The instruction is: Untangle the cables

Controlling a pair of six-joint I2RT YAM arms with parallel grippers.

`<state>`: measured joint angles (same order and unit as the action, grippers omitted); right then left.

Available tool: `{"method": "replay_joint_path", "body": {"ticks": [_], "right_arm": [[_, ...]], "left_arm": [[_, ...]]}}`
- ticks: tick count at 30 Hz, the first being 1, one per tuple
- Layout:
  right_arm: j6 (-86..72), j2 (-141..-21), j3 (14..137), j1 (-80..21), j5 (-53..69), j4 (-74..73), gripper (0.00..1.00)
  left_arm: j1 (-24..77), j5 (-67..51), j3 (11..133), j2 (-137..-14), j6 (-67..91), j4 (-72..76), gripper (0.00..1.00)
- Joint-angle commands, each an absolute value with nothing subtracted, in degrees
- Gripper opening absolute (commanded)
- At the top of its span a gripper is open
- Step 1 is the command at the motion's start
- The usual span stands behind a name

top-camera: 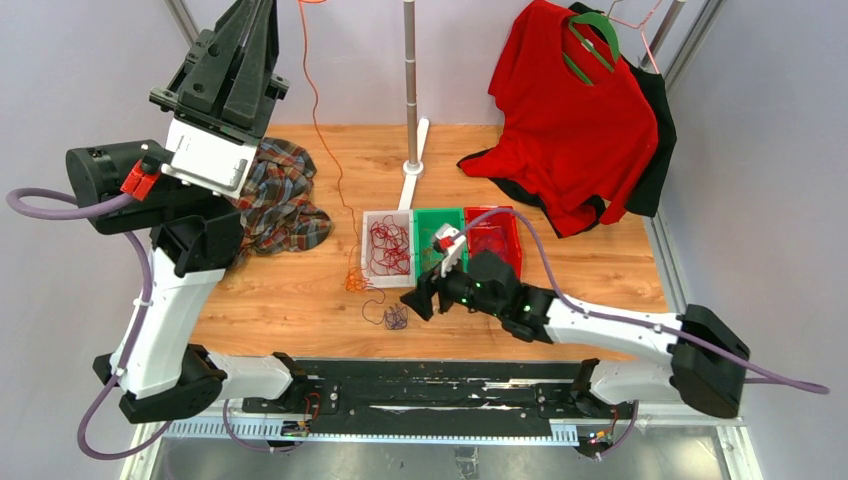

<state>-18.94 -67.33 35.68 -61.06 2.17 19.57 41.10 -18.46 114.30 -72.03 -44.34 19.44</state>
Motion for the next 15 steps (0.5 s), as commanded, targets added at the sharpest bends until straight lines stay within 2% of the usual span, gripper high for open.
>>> {"method": "replay_joint_path", "body": {"ticks": [1, 4, 10, 12, 15], "right_arm": [[-14.0, -74.5, 44.0, -61.6, 8.2, 27.6, 0.70], [-15.0, -79.8, 47.6, -61.6, 11.4, 28.9, 0.68], [-18.0, -86.6, 48.1, -61.7, 13.2, 31.4, 0.59], [-18.8, -87.2, 46.4, -61.7, 12.9, 32.8, 0.52], [-20.3, -87.5, 44.4, -61.7, 12.1, 33.5, 0.35]], "left_arm": [[41.7, -19.0, 114.9, -71.0, -43.8, 19.7, 0.00], [41.6, -19.1, 115.3, -70.9, -44.1, 19.3, 0.01], [41.7, -19.3, 116.5, -71.0, -44.5, 19.2, 0.00], [41.6, -19.6, 116.8, -71.1, -44.4, 19.2, 0.00], [41.6, -20.0, 117.3, -71.3, -44.6, 19.2, 0.00]]}}
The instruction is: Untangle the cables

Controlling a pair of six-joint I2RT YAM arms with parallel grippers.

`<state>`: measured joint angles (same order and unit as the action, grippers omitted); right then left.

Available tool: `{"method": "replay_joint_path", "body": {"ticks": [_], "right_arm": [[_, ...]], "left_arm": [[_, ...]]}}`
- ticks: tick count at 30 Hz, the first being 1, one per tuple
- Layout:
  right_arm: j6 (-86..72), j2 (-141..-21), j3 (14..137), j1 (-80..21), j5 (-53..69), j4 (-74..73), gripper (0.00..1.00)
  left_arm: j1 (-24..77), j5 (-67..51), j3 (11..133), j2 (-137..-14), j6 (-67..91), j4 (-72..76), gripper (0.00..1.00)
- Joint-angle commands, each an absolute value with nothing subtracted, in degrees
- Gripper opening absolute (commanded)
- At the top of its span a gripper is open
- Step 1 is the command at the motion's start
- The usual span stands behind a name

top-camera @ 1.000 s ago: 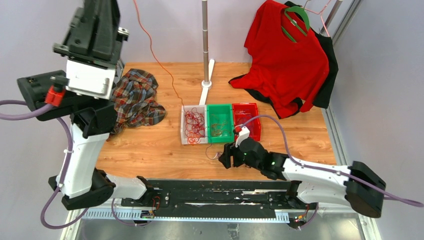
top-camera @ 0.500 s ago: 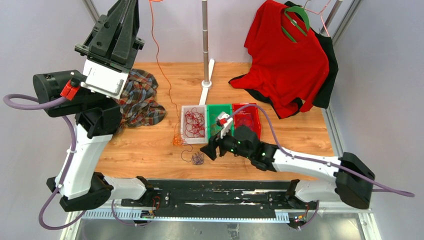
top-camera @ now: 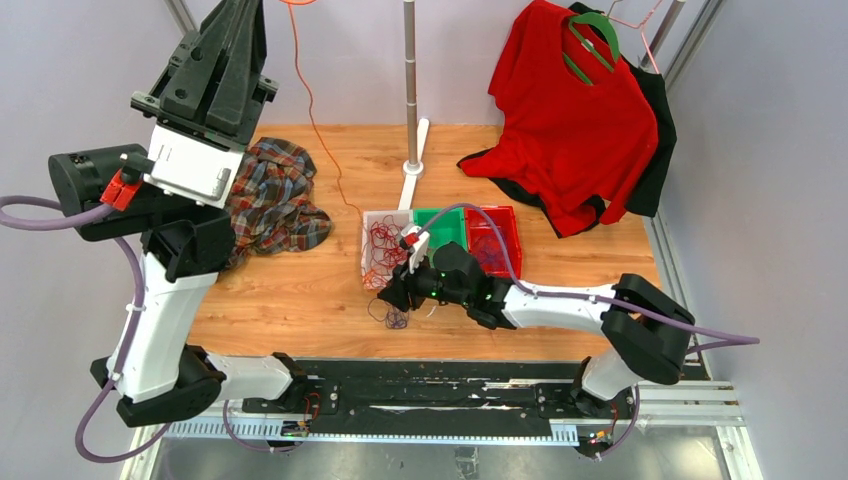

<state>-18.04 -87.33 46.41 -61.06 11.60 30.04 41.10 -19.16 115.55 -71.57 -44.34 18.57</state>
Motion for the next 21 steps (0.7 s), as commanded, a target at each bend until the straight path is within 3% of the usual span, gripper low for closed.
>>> {"method": "replay_joint_path", "body": {"ticks": [1, 7, 21], "right_arm": [[-20.9, -87.6, 44.0, -61.7, 12.1, 33.4, 0.30], [-24.4, -88.1, 40.4, -61.7, 10.5, 35.1, 0.01], [-31.9, -84.7, 30.8, -64.1, -2.4, 26.0, 0.02]], "left_arm": [[41.7, -20.1, 117.5, -71.4, -44.9, 19.2, 0.00], [41.6, -20.1, 120.6, -72.9, -45.5, 19.2, 0.00], [41.7, -16.0, 144.5, -84.7, -51.1, 19.2, 0.00]]}}
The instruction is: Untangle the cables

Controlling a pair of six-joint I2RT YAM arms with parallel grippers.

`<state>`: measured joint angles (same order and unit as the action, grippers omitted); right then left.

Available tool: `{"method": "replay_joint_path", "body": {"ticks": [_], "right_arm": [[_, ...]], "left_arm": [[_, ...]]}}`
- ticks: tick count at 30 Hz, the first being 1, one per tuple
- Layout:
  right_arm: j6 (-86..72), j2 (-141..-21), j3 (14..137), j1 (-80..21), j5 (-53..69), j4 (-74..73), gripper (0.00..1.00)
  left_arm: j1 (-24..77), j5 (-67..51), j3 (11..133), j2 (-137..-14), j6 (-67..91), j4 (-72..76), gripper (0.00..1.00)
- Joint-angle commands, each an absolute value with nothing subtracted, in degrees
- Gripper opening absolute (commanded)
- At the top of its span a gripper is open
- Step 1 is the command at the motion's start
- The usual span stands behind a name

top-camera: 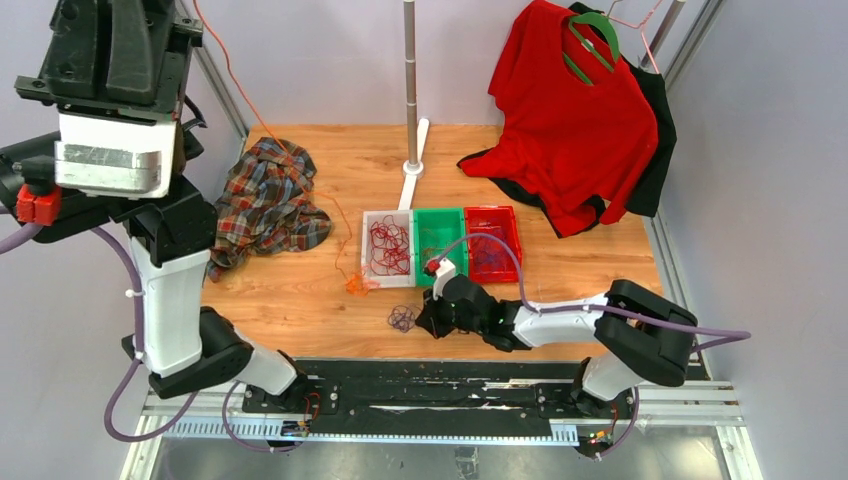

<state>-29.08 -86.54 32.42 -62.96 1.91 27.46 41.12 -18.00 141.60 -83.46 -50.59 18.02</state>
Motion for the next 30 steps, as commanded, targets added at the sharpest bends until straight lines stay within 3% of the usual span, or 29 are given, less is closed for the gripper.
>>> {"method": "replay_joint_path", "body": {"ticks": [1, 5, 7, 8, 15, 30], "right_arm": [[-31.5, -84.2, 31.0, -64.3, -2.9, 25.9, 0.11], [-27.4, -75.9, 33.3, -64.5, -4.4, 20.1, 0.42], [-23.8, -70.6, 35.1, -64.5, -4.2, 17.6, 0.64], [-22.0, -68.2, 36.0, -64.5, -3.5, 16.7, 0.68], [-14.6, -61.4, 42.9, -64.5, 6.5, 19.3, 0.70], [-14.7, -83.5, 59.3, -64.2, 8.0, 34.7, 0.73]], "left_arm": [[41.7, -17.1, 141.5, -83.1, -50.5, 19.2, 0.00], [41.7, -20.8, 128.6, -76.8, -47.5, 19.2, 0.00], [41.7, -21.2, 125.3, -75.4, -46.4, 19.2, 0.00], [41.7, -21.3, 124.0, -75.0, -46.0, 19.2, 0.00], [41.7, -22.1, 120.0, -73.5, -42.9, 19.1, 0.01], [42.0, -21.4, 120.5, -74.4, -40.7, 19.2, 0.00]]}}
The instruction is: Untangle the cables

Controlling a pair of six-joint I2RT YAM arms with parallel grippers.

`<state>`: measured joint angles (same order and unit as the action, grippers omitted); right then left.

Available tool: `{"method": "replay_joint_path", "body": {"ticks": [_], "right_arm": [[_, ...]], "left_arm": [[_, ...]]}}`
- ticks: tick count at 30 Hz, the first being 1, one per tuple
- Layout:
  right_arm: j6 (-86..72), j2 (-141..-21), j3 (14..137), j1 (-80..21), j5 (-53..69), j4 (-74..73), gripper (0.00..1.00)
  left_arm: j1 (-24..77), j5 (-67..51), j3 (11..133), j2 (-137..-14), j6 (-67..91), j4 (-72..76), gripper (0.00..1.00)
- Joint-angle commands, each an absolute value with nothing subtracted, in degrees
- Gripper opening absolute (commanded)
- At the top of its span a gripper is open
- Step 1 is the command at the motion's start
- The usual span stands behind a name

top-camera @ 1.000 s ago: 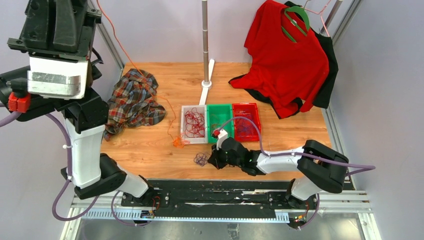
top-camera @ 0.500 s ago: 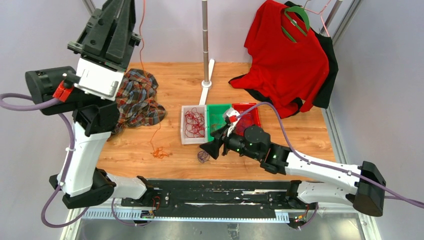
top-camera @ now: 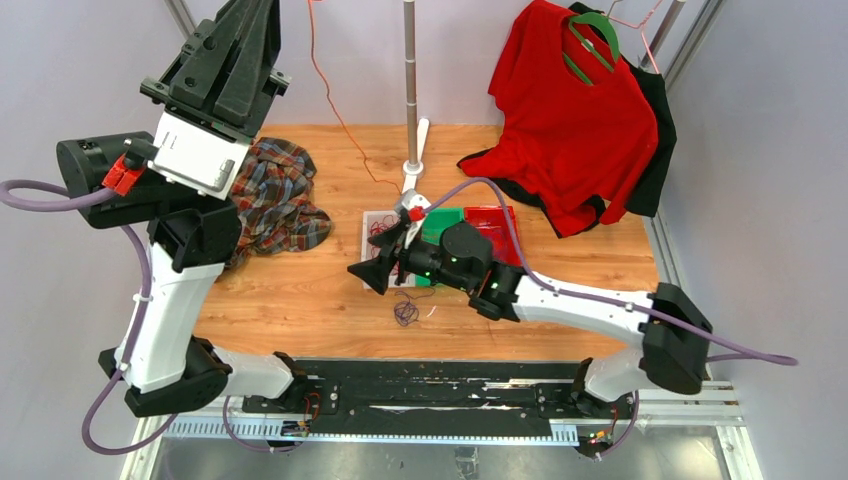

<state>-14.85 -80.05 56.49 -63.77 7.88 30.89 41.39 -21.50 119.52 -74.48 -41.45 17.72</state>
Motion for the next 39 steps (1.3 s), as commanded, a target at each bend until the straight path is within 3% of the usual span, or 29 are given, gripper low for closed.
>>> {"method": "replay_joint_path", "body": {"ticks": [1, 3, 5, 14, 21, 24, 28, 36, 39], "right_arm": [[-15.0, -84.5, 59.4, -64.2, 7.2, 34.9, 0.69], [-15.5, -85.7, 58.1, -64.2, 5.3, 36.4, 0.58], [-15.6, -85.9, 56.6, -64.2, 3.9, 36.9, 0.55], [-17.9, -79.3, 51.7, -64.1, 1.1, 33.8, 0.60], [-25.6, -73.0, 47.1, -62.8, 15.4, 40.8, 0.62], [-30.9, -68.6, 42.0, -60.5, 15.3, 49.8, 0.64], [-34.0, -65.3, 42.5, -57.4, 18.7, 49.5, 0.65], [-23.4, -61.4, 45.9, -57.0, 15.6, 40.2, 0.67], [-21.7, -64.4, 48.0, -57.0, 20.8, 41.0, 0.69]], "left_arm": [[42.0, -21.5, 120.6, -74.4, -40.9, 19.2, 0.00], [42.1, -21.5, 121.1, -74.6, -40.8, 19.1, 0.01], [42.1, -21.6, 121.7, -74.8, -41.0, 19.1, 0.00], [42.1, -22.8, 118.9, -73.4, -41.0, 19.1, 0.00], [42.1, -23.4, 116.3, -72.5, -42.0, 16.5, 0.00], [42.1, -23.6, 113.8, -71.9, -41.8, 16.1, 0.00], [42.1, -23.6, 111.8, -71.7, -41.8, 16.0, 0.00], [42.1, -23.7, 112.0, -71.8, -41.5, 15.1, 0.00], [42.1, -23.3, 111.7, -71.5, -41.9, 15.0, 0.00]]}}
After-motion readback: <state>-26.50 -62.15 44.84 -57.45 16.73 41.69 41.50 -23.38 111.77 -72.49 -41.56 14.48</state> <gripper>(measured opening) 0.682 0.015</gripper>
